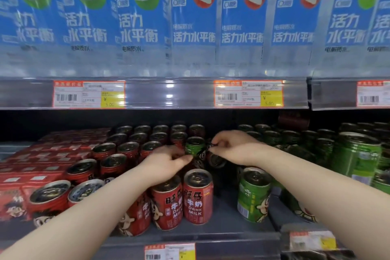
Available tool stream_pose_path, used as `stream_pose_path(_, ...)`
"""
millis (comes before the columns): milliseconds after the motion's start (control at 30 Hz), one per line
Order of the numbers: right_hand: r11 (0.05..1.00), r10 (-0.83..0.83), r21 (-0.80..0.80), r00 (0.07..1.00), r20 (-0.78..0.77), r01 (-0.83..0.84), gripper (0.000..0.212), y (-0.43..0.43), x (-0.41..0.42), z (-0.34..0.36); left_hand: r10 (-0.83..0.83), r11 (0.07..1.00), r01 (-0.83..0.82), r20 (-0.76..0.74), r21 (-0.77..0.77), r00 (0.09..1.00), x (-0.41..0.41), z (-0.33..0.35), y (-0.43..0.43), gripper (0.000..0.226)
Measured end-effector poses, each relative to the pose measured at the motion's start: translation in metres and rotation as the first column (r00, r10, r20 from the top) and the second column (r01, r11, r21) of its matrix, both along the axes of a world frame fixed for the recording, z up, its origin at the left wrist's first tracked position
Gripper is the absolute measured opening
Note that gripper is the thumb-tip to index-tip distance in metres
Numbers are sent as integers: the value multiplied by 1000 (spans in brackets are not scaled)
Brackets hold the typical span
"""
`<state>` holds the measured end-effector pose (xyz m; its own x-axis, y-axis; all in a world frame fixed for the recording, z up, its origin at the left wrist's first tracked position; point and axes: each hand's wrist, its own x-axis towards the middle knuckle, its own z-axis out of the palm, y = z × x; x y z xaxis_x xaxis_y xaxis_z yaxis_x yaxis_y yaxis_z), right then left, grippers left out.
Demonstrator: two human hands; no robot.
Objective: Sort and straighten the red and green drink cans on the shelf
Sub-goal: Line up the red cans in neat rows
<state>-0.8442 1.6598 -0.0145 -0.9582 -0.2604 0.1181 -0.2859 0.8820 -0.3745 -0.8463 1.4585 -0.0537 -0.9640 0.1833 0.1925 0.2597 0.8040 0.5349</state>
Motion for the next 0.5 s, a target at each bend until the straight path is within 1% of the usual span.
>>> stream_pose_path(33, 1000, -9, -8, 1000, 25, 9, 40, -11, -10, -2, 47, 999, -47, -12, -2, 999, -4, 0, -3, 40)
stream_pose_path(100, 999, -25, 24, 996, 81, 23, 42, -31, -28, -12, 89, 996, -89, -26, -1, 996, -6, -2, -9, 40)
stream_pose_path(167, 996, -66, 72, 991, 115, 58, 56, -46, -41, -24, 73, 997, -73, -11, 6, 997, -2, -5, -14, 36)
stream_pose_path(233, 993, -91, 83, 983, 159, 78, 68, -55, -49, -34, 43, 996, -43, -3, -77, 999, 4, -8, -21, 39)
stream_pose_path(300, 996, -67, 77, 980, 185, 53, 66, -60, -52, -39, 7, 986, -1, 35, -165, 999, 8, -9, -28, 54)
stream_pose_path(367, 997, -52, 60, 980, 192, 42, 62, -60, -50, -42, -65, 984, 83, 116, -156, 991, 12, -9, -34, 64)
stream_pose_path(400, 997, -63, 46, 979, 196, 55, 62, -59, -50, -42, -96, 983, 116, 146, -140, 985, 15, -10, -35, 63)
stream_pose_path(433, 997, -71, 33, 976, 205, 66, 60, -58, -48, -42, -111, 983, 132, 158, -130, 981, 17, -10, -35, 62)
stream_pose_path(500, 997, -76, -11, 969, 236, 80, 54, -56, -45, -41, -117, 983, 134, 138, -125, 984, 20, -12, -36, 70)
